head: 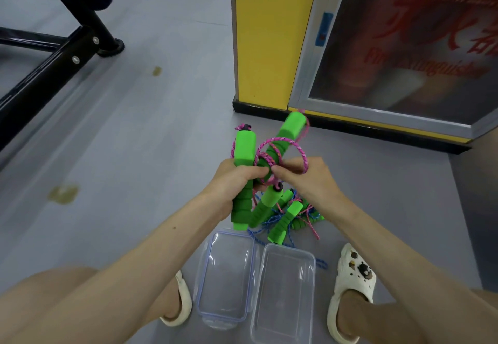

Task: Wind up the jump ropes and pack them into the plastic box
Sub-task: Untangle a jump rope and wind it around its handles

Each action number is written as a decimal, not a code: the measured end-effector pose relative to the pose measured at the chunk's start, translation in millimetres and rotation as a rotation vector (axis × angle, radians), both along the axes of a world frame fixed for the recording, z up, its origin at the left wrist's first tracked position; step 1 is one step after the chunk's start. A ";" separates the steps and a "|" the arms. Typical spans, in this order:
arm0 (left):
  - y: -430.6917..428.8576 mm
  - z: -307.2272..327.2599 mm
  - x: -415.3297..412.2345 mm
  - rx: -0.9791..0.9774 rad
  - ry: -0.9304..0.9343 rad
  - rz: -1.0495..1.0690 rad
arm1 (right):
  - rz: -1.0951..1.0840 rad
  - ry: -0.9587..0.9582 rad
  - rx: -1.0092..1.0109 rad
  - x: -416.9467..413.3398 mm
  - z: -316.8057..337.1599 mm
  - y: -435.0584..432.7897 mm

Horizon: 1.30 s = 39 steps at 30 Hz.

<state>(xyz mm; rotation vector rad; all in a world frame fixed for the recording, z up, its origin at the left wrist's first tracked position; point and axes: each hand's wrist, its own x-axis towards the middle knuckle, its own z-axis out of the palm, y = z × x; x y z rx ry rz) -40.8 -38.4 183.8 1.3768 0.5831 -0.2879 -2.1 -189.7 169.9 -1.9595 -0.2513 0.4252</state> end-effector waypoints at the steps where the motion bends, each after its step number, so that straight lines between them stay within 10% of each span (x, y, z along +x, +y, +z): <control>1: -2.6 -0.1 -0.5 0.005 0.005 -0.013 | -0.025 0.012 0.040 1.5 1.6 0.6; 11: 6.6 -1.4 -5.9 -0.019 0.122 -0.295 | -0.004 -0.076 -0.259 12.3 -6.2 -5.5; 27: 20.5 5.6 -1.4 -0.052 0.109 -0.413 | 0.092 0.127 -0.101 15.3 1.4 -18.4; 39: 0.8 -7.8 -2.6 0.157 0.016 -0.106 | -0.012 0.082 -0.113 9.0 -2.5 -6.3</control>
